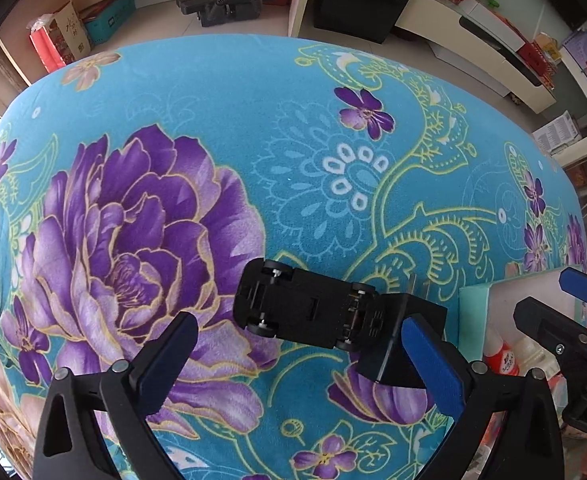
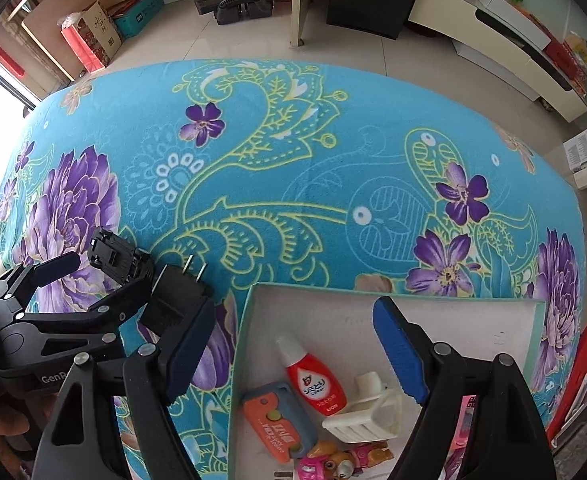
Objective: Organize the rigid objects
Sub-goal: 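Grasp the black toy car with the left tool while the right tool approaches the black charger, then grasp the black charger with the right tool while the left tool lifts the toy car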
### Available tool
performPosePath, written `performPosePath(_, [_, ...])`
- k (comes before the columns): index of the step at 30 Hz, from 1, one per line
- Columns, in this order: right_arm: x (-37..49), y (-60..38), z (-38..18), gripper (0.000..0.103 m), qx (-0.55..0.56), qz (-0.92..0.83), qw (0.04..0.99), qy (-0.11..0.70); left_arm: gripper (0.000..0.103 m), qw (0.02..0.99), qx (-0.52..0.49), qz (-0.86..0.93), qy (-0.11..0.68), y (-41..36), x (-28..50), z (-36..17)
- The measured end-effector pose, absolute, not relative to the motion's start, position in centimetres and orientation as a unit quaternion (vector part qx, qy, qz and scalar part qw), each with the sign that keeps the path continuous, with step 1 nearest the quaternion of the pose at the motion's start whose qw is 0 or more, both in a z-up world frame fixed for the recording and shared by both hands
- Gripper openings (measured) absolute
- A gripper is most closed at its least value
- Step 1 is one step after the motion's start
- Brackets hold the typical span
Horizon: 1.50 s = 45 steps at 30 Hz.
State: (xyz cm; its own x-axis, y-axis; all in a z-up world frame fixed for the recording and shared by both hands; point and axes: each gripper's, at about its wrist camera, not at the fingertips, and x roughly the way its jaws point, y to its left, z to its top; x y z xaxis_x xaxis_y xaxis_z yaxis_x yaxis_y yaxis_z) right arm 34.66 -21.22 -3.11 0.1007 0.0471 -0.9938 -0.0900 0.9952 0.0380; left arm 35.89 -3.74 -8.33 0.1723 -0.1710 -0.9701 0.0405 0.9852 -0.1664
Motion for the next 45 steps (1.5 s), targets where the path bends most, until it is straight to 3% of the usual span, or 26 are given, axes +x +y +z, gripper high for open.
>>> performPosePath(9, [34.9,-23.4,-2.8,0.082,-0.006,0.034,0.742,0.670,0.100,0.779,-0.028,-0.045,0.624,-5.6,37.6,-8.3])
performPosePath(16, [34.7,-23.5,-2.0,0.082,-0.002,0.035,0.744,0.667,0.079,0.780,-0.056,-0.056,0.621,-5.4,37.1,-7.7])
performPosePath(19, [34.3,-23.5,-1.5,0.082,-0.004,0.035,0.745,0.666,0.065,0.776,-0.057,-0.051,0.626,-5.3,37.0,-7.9])
performPosePath(30, [34.5,-21.8,-1.3,0.082,-0.008,0.044,0.745,0.665,0.057,0.773,-0.068,-0.043,0.629,-1.8,35.4,-8.2])
performPosePath(41, [35.1,-14.6,-2.5,0.082,-0.021,0.097,0.736,0.670,0.057,0.767,-0.097,0.000,0.634,6.7,34.2,-8.7])
performPosePath(45, [35.3,-12.4,-3.7,0.074,-0.025,0.110,0.726,0.679,0.057,0.759,-0.106,0.009,0.643,9.2,33.5,-9.0])
